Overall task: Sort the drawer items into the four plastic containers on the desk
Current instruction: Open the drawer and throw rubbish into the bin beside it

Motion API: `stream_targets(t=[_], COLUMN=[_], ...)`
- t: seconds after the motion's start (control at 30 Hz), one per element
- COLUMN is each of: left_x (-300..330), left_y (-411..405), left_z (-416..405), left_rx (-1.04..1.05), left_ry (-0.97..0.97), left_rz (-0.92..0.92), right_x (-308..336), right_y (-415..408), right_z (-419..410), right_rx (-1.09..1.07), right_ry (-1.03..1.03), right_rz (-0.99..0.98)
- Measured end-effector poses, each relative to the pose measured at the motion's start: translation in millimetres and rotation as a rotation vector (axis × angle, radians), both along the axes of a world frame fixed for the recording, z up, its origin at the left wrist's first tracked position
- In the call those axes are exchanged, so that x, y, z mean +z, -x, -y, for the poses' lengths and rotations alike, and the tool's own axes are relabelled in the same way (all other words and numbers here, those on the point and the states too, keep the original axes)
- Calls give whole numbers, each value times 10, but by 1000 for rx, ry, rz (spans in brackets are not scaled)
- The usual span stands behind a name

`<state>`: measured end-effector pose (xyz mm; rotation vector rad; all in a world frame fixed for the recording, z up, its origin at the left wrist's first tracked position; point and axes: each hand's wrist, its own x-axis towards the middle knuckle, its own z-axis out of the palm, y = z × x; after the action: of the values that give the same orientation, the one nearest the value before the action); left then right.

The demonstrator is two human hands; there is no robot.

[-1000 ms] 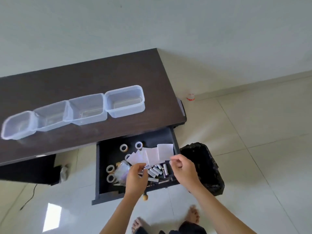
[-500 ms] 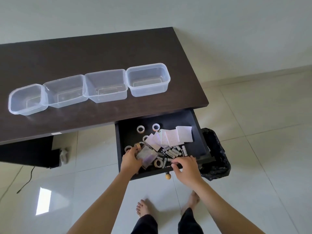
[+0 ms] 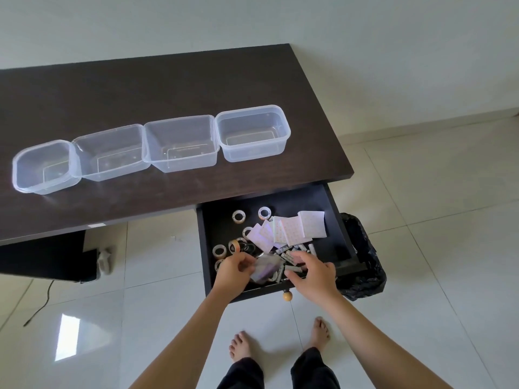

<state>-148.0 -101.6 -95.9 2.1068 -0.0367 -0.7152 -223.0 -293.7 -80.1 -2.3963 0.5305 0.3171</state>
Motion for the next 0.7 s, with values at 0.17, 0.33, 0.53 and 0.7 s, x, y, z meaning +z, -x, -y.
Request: stream_targets(t=[0.17, 0.33, 0.53, 0.7], left_x=[33, 94, 104, 164], left_y=[45, 190, 497, 580], left_z=[149, 322, 595, 1104], left_rx=[-52, 113, 14, -69], left_ry=[45, 14, -191, -275], left_rz=[-26, 7, 45, 94], right_x=[-2, 1, 116, 188], right_y=[-105, -157, -279, -315], right_z=[2, 212, 749, 1489], right_rx=[1, -96, -181, -302], right_ry=[-58, -296, -375, -439], right_rz=[6, 120, 217, 286])
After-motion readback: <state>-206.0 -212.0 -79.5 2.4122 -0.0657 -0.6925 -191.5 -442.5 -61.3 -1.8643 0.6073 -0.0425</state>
